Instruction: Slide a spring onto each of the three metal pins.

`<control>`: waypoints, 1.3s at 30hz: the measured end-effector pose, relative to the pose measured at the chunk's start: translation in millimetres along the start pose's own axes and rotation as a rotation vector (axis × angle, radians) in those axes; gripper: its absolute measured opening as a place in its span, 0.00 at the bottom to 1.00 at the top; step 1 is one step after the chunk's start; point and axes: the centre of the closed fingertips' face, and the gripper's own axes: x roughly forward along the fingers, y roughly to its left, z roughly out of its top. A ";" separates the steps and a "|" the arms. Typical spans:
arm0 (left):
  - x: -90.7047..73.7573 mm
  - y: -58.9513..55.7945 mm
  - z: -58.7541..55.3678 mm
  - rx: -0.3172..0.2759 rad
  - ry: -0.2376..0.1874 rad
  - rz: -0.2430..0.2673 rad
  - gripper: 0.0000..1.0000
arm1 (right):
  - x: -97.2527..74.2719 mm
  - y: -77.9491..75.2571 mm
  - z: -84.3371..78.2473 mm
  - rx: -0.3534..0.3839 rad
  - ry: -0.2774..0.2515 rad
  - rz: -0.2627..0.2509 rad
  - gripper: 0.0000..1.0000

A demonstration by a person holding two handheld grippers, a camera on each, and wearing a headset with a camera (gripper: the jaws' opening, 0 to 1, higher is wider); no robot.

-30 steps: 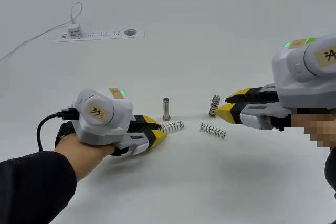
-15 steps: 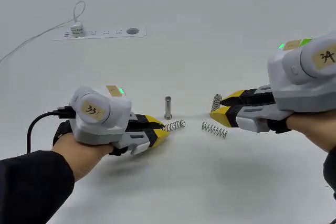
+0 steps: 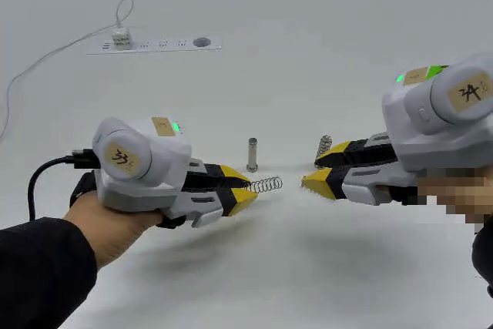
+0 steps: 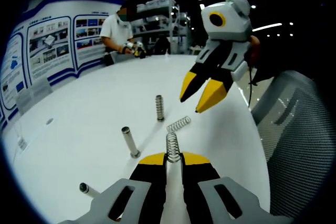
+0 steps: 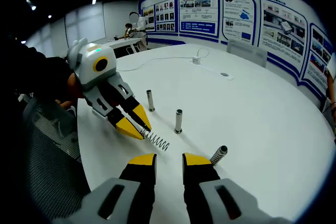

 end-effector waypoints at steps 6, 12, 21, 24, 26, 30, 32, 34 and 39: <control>-9.0 -21.5 14.9 0.038 -0.034 -0.065 0.10 | 2.8 13.7 -0.6 -0.072 0.010 0.053 0.21; -15.3 -39.1 23.1 0.062 -0.057 -0.131 0.10 | 4.5 30.7 -4.0 -0.099 0.020 0.132 0.21; -22.7 -52.8 29.1 0.070 -0.083 -0.201 0.10 | 2.9 53.4 -7.3 -0.145 0.021 0.241 0.20; -24.6 -54.2 30.1 0.063 -0.090 -0.216 0.10 | 3.1 56.5 -8.1 -0.162 0.024 0.256 0.19; -25.4 -54.1 30.1 0.059 -0.091 -0.220 0.10 | 2.5 58.3 -9.2 -0.172 0.029 0.265 0.16; -26.5 -53.9 27.3 0.051 -0.087 -0.225 0.10 | 0.9 59.0 -7.0 -0.183 0.018 0.265 0.14; -26.8 -53.6 26.1 0.048 -0.085 -0.225 0.10 | -1.3 59.6 -4.1 -0.188 0.011 0.265 0.14; -26.9 -53.5 25.1 0.048 -0.082 -0.225 0.10 | -3.8 60.0 -0.6 -0.187 0.005 0.266 0.14; -27.3 -51.4 22.6 0.044 -0.075 -0.216 0.10 | -11.5 65.3 15.2 -0.169 -0.045 0.283 0.13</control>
